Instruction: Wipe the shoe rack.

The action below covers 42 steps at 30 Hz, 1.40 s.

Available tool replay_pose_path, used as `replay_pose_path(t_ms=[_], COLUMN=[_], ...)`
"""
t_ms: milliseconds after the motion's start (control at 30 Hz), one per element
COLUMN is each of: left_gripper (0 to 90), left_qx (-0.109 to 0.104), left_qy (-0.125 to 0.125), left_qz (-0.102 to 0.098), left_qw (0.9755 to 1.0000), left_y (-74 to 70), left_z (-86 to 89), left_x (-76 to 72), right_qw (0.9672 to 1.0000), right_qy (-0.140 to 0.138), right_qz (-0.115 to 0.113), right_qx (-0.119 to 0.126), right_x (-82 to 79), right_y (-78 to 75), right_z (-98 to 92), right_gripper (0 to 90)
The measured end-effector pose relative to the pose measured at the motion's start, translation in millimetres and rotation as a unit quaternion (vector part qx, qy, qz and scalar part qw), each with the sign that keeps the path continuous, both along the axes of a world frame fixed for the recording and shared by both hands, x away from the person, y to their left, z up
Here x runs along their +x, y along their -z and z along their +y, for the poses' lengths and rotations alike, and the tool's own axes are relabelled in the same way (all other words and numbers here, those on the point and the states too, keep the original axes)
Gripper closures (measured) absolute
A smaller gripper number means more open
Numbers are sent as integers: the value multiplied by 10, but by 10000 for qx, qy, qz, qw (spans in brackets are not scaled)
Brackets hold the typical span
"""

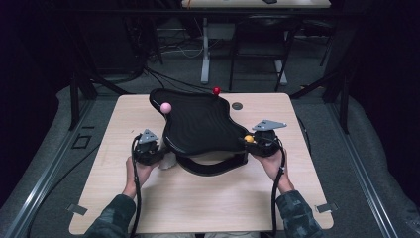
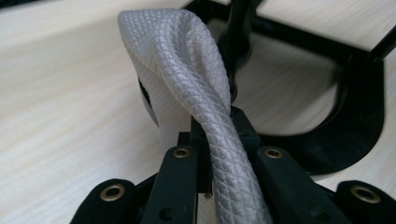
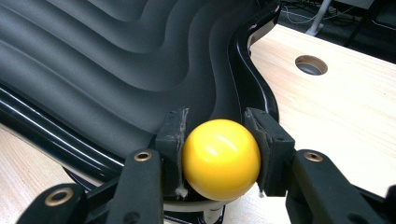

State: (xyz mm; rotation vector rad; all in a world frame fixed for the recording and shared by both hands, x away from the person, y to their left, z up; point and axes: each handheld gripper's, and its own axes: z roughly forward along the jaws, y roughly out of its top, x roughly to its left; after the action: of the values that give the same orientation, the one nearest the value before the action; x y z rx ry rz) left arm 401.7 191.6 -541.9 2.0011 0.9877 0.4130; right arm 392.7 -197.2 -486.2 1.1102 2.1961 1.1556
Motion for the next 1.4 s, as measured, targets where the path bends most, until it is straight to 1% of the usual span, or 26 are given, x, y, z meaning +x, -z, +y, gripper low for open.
replay_pose_path(t_ms=[33, 100, 133, 200, 300, 333, 367, 533, 633, 700, 733, 800, 833, 900, 1067, 1100, 1167, 1233, 1300, 1400], left_gripper=[829, 829, 829, 829, 829, 829, 829, 830, 829, 829, 829, 829, 829, 829, 829, 829, 829, 829, 829, 829], left_qx=[9, 40, 9, -43, 242, 233, 255, 217, 220, 183, 181, 146, 179, 180, 95, 79, -61, -136, -86, -139], left_qy=[-10, -43, -73, -109, -8, -16, -15, -32, -49, -64, -69, -71, -50, -37, -44, -42, -48, -13, 14, 27], left_qz=[59, 50, 46, 155, 251, 286, 260, 242, 244, 272, 214, 223, 184, 184, 168, 134, 90, 19, -8, -74], left_qw=[10000, 10000, 10000, 9998, 9994, 9993, 9993, 9995, 9994, 9994, 9996, 9996, 9997, 9997, 9998, 9999, 9999, 9999, 10000, 9999], left_y=[40, 97, 118, 156, 252, 287, 305, 313, 306, 290, 279, 248, 231, 213, 166, 147, 97, 32, -16, -61], left_z=[-16, -31, -30, -11, -54, -85, -100, -95, -96, -95, -94, -91, -84, -79, -71, -66, -62, -64, -72, -62], left_x=[5, 8, 9, 17, 2, -18, -24, -19, -22, -28, -26, -28, -26, -31, -50, -53, -63, -70, -83, -99], right_qw=[10000, 10000, 10000, 10000, 10000, 10000, 10000, 10000, 10000, 10000, 10000, 10000, 10000, 10000, 10000, 10000, 10000, 10000, 10000, 10000], right_qy=[-2, 2, 4, -3, -7, -8, 0, 8, 22, 30, 29, 25, 23, 14, 4, 3, 1, 3, 7, 27], right_qz=[-5, 0, -5, -3, -15, -14, -12, -24, -13, -22, -22, -24, -25, -26, -24, -25, -34, -31, -26, -50], right_qx=[0, -3, -3, -4, -29, -32, -33, -48, -72, -64, -62, -62, -63, -63, -76, -75, -66, -68, -79, -74], right_x=[0, -1, -1, -1, -1, -2, -4, -6, -10, -11, -11, -10, -10, -8, -7, -7, -6, -7, -7, -7], right_y=[0, 0, 0, 0, -1, -2, -2, -2, -5, -2, -2, -2, -2, -2, -4, -4, -2, -3, -4, -2], right_z=[0, 2, 2, 2, 3, 4, 6, 8, 8, 9, 9, 8, 8, 6, 6, 6, 7, 7, 7, 12], right_gripper=[598, 598, 598, 598, 599, 599, 599, 598, 599, 599, 599, 598, 598, 599, 599, 598, 598, 599, 599, 599])
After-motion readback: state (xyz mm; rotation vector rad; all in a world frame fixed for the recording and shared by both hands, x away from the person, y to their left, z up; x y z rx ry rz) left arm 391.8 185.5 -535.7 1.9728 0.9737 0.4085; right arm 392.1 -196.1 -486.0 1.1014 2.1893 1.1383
